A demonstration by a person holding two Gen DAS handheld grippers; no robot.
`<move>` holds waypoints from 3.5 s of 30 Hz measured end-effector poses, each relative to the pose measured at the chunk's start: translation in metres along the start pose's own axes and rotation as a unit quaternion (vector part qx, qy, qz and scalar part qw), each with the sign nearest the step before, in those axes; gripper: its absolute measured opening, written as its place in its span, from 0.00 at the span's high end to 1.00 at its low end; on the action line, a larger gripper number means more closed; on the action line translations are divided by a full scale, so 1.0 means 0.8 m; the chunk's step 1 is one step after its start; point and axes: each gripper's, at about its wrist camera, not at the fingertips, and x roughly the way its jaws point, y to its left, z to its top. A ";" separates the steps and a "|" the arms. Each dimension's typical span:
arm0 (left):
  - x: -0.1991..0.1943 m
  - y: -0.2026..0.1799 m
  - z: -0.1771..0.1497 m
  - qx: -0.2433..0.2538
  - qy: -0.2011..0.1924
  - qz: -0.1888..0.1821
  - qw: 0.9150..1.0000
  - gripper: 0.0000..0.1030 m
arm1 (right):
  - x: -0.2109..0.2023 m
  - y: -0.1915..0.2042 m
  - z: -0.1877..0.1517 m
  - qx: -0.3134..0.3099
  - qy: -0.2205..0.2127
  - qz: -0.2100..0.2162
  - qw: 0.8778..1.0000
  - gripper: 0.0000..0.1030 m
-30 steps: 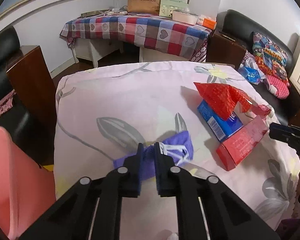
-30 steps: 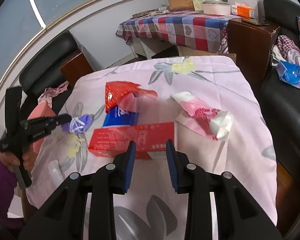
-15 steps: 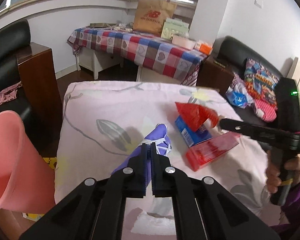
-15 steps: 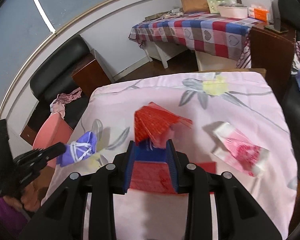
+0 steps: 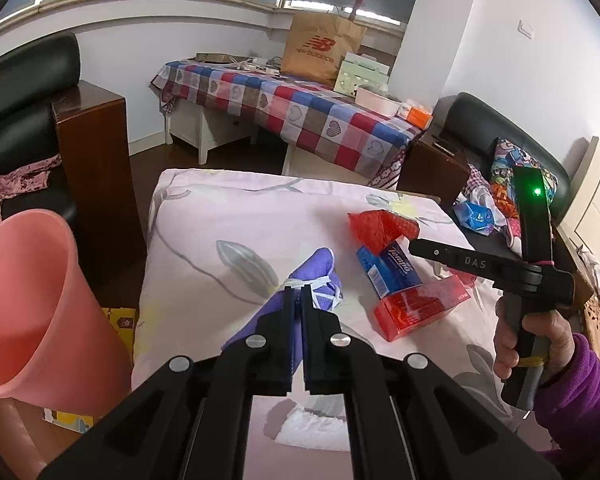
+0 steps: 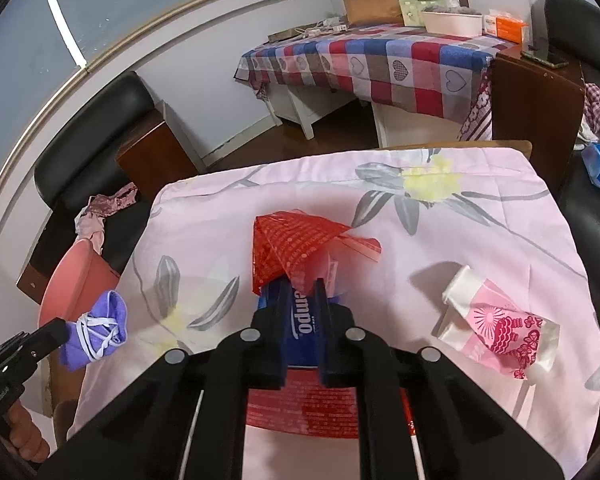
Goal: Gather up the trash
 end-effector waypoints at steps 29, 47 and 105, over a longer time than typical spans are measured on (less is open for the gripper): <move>-0.019 0.032 -0.009 -0.041 -0.011 0.006 0.999 0.98 | 0.022 0.019 0.026 -0.019 -0.001 -0.033 0.999 0.63; -0.025 0.026 -0.012 -0.042 -0.014 0.010 0.999 0.98 | 0.006 0.017 0.022 -0.022 -0.011 0.012 1.000 0.99; -0.102 0.070 -0.011 -0.078 -0.092 0.099 0.988 0.97 | 0.003 0.184 0.030 -0.127 -0.020 0.125 0.984 1.00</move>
